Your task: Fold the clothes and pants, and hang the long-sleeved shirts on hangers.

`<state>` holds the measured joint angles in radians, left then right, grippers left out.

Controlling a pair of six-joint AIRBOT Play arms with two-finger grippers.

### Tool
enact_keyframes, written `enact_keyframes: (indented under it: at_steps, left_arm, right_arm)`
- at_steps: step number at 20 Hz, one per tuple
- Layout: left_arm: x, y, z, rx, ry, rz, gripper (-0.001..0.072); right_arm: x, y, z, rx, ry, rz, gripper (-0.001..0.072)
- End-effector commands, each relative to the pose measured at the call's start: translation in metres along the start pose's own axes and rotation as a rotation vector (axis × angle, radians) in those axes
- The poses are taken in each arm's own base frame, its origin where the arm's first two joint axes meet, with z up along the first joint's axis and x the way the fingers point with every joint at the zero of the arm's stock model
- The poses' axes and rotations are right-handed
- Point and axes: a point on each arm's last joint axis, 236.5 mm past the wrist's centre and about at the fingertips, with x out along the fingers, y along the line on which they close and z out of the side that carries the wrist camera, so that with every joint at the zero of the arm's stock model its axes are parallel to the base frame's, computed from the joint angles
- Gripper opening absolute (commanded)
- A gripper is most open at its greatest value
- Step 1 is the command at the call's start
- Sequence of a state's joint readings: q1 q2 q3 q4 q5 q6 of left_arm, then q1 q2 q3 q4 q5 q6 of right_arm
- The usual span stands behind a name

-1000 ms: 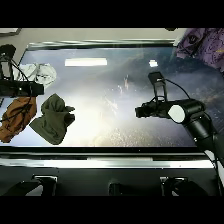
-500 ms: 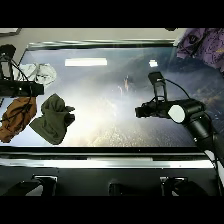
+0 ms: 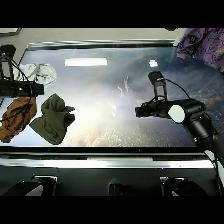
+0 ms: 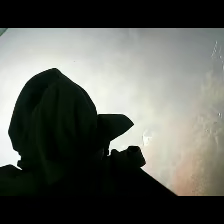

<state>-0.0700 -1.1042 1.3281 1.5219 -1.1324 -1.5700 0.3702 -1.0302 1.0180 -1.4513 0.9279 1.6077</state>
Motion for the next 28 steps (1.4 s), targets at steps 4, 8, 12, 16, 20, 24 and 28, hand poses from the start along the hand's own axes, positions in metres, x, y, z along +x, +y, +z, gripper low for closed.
enact_keyframes:
  at_steps: [4, 8, 12, 16, 20, 24, 28]
  left_arm:
    - [0.027, 0.030, -0.039, -0.079, 0.175, 0.094, 0.0720]
    - [0.091, 0.058, -0.068, -0.241, 0.223, 0.103, 0.0720]
    - [0.160, 0.057, -0.103, -0.294, 0.334, 0.084, 0.0720]
    - [0.188, 0.035, -0.140, -0.355, 0.478, 0.021, 0.0013]
    - [0.162, -0.054, -0.091, -0.314, 0.374, -0.258, 0.0014]
    - [0.105, -0.220, -0.049, -0.237, 0.270, -0.645, 0.0014]
    - [0.082, -0.350, -0.063, -0.228, 0.182, -0.809, 0.0014]
  right_arm:
    - [0.000, 0.000, 0.001, 0.000, -0.005, 0.001, 0.0031]
    - [0.000, 0.001, 0.001, 0.000, -0.004, 0.001, 0.0031]
    - [0.000, 0.000, 0.001, 0.000, -0.004, 0.001, 0.0031]
    - [0.000, 0.000, 0.001, 0.000, -0.005, 0.001, 0.0032]
    - [-0.001, -0.001, -0.002, -0.005, 0.010, -0.006, 0.0033]
    - [-0.016, -0.034, -0.027, -0.041, 0.141, -0.149, 0.0033]
    - [-0.048, -0.063, -0.051, -0.052, 0.247, -0.284, 0.0093]
